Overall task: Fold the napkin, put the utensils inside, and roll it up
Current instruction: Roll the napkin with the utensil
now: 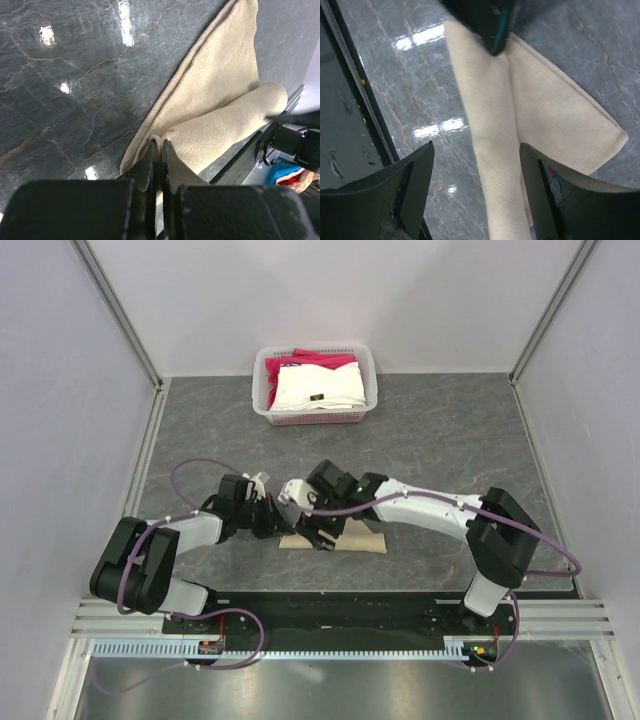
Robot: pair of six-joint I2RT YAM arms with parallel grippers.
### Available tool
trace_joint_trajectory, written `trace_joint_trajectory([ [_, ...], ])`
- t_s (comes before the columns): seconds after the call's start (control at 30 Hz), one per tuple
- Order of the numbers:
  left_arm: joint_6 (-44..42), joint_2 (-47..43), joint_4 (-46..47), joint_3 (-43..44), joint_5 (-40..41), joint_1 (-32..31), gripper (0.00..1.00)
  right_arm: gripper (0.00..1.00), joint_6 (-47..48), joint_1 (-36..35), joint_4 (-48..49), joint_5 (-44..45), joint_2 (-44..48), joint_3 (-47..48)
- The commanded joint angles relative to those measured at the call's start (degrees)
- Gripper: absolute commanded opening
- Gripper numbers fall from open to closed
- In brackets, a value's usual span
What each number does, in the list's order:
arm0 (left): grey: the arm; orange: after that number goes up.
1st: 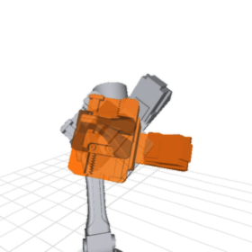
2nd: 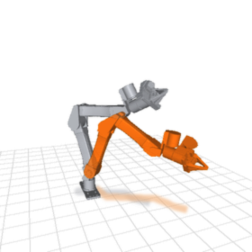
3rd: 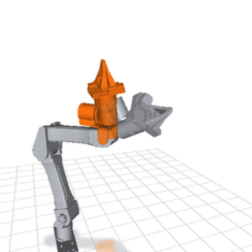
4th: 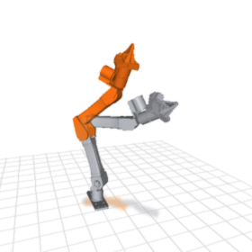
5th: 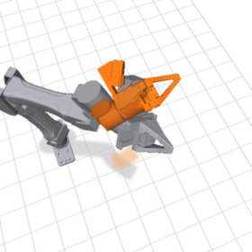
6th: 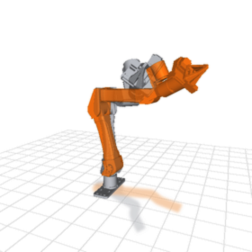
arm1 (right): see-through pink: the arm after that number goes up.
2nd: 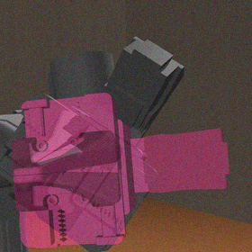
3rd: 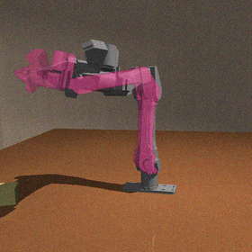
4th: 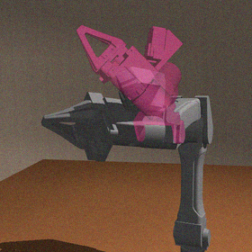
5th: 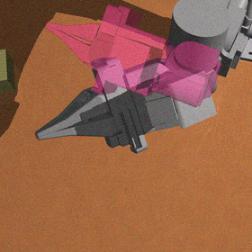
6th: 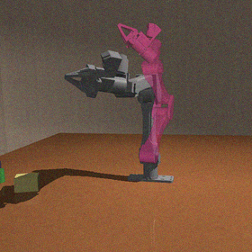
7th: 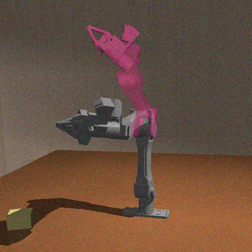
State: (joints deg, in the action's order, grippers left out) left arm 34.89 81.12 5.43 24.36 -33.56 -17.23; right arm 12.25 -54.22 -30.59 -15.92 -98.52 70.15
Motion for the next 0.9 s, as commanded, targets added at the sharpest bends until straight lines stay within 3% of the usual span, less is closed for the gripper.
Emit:
trace_joint_trajectory([
  [0.0, -2.99, 1.67, -3.67, 1.21, 2.8, -0.34, 0.02, 0.79, 3.65, -4.49, 9.04, 15.56, 3.68, -6.42],
  [0.13, -2.64, 0.88, -4.64, 1.57, 3.59, -0.34, 0.02, 0.81, 5.5, -7.21, 13.88, 19.87, 3.77, -10.2],
  [0.4, -2.64, 0.35, -5.08, 2.36, 3.42, -0.26, 0.02, 0.78, 5.68, -7.92, 14.68, 22.16, -0.35, -10.73],
  [0.53, -2.99, 0.18, -5.08, 2.45, 2.8, -0.34, 0.02, 0.69, 5.07, -7.48, 13.98, 20.32, -2.2, -10.21],
  [0.6, -2.99, -0.17, -5.08, 2.53, 2.62, -0.26, 0.03, 0.59, 4.28, -6.61, 13.02, 18.66, -3.17, -9.95],
  [0.7, -2.9, -2.01, -6.47, 2.71, 3.23, -0.34, 0.22, 0.45, 3.31, -4.77, 11.79, 13.3, -3.52, -9.68],
  [0.77, -2.9, -3.33, -7.8, 3.23, 4.2, -0.26, 0.43, 0.39, 3.04, -3.88, 11.17, 8.91, -3.61, -9.59],
  [0.83, -2.81, -6.32, -10.16, 3.68, 7.18, -0.26, 0.58, 0.36, 2.52, -2.39, 9.85, 5.48, -3.78, -9.24],
  [0.87, -2.81, -7.55, -10.7, 3.94, 8.15, -0.17, 0.61, 0.34, 2.17, -1.95, 9.32, 2.33, -3.96, -9.07],
])
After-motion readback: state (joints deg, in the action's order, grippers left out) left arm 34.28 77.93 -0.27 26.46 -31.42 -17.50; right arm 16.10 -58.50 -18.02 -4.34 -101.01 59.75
